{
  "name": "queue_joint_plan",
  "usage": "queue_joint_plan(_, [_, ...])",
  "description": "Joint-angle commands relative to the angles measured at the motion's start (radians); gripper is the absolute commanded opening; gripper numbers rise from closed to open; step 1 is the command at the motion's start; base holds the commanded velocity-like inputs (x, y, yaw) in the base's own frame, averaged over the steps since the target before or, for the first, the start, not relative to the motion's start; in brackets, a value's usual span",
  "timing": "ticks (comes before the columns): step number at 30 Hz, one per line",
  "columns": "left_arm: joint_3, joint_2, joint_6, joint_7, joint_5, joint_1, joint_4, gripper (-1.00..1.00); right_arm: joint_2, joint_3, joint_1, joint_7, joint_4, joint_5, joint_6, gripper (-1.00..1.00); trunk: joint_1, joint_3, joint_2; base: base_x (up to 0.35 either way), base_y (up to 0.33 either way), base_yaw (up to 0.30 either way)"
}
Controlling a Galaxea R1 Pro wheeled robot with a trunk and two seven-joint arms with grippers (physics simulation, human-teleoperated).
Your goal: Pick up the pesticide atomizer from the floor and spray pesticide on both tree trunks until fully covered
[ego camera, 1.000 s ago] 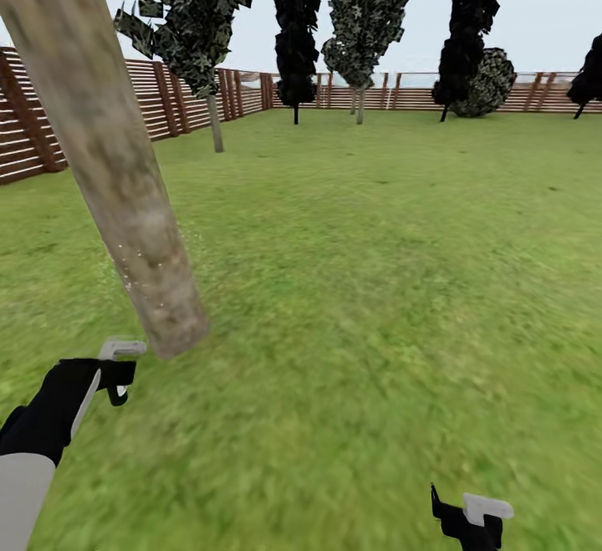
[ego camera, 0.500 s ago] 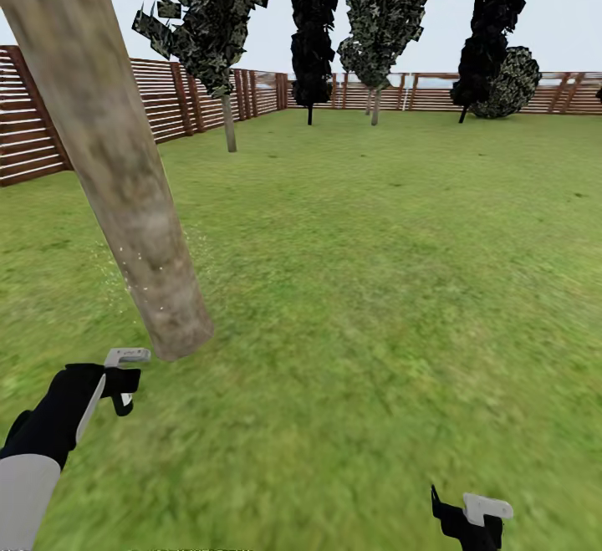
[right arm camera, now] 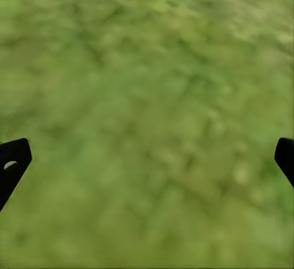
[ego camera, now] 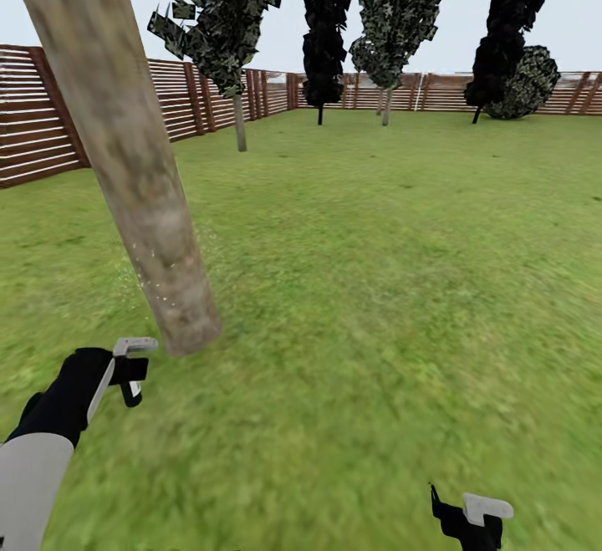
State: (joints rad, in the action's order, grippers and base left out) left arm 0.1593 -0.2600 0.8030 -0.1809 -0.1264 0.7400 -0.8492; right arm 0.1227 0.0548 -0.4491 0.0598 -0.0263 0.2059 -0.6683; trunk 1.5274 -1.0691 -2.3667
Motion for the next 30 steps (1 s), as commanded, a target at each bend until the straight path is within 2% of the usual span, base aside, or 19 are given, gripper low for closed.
queue_joint_plan(1, [0.004, 0.006, 0.003, -0.009, -0.017, 0.001, -0.004, -1.0, 0.0, 0.007, 0.0, 0.005, 0.0, 0.003, -0.002, 1.0, 0.0, -0.001, 0.0, 0.017, 0.0, 0.255])
queue_joint_plan(3, [0.009, 0.008, 0.005, -0.008, -0.019, 0.002, -0.011, -1.0, 0.0, 0.006, 0.0, 0.005, 0.0, 0.003, -0.002, 1.0, 0.0, -0.001, 0.0, 0.095, -0.101, 0.114])
queue_joint_plan(6, [0.065, 0.002, 0.004, -0.008, -0.026, 0.0, -0.011, -1.0, 0.002, 0.006, 0.0, 0.006, 0.0, 0.003, -0.002, 1.0, 0.0, -0.001, 0.0, 0.148, -0.212, 0.016])
queue_joint_plan(8, [0.083, -0.007, 0.004, -0.008, -0.028, -0.001, -0.009, -1.0, 0.002, 0.006, 0.0, 0.006, 0.0, 0.002, -0.002, 1.0, 0.0, -0.001, 0.0, 0.157, -0.229, 0.002])
queue_joint_plan(17, [0.083, -0.007, 0.005, -0.006, -0.03, -0.001, -0.01, -1.0, 0.002, 0.006, 0.0, 0.006, 0.0, 0.003, -0.002, 1.0, 0.0, -0.001, 0.0, -0.023, -0.265, 0.006])
queue_joint_plan(27, [0.084, -0.007, 0.005, -0.006, -0.03, -0.001, -0.01, -1.0, 0.0, 0.007, 0.0, 0.006, 0.0, 0.002, -0.002, 1.0, 0.0, -0.001, 0.0, 0.102, -0.272, 0.25])
queue_joint_plan(30, [0.08, -0.006, 0.005, -0.006, -0.03, -0.001, -0.01, -1.0, 0.001, 0.007, 0.0, 0.006, 0.0, 0.002, -0.002, 1.0, 0.0, -0.001, 0.0, 0.129, -0.272, 0.075])
